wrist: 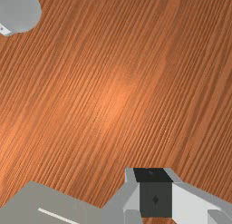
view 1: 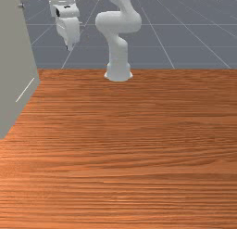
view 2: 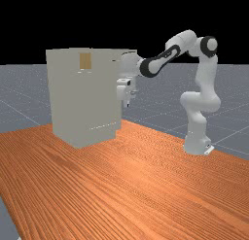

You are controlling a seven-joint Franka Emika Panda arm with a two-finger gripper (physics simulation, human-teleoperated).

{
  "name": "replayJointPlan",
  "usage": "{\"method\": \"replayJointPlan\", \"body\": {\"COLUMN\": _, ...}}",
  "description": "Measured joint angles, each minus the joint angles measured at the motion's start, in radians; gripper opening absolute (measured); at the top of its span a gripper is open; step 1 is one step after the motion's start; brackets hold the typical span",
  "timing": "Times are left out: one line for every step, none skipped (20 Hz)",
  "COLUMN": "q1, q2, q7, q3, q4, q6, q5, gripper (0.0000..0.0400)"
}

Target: Close the drawer

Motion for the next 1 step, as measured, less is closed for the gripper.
{"method": "replayJointPlan", "body": {"q1": -0.095, "q2": 0.179, "q7": -0.271, "q3": -0.058, "q4": 0.195, "q6": -0.055, "q5": 0.097, "gripper": 0.0}}
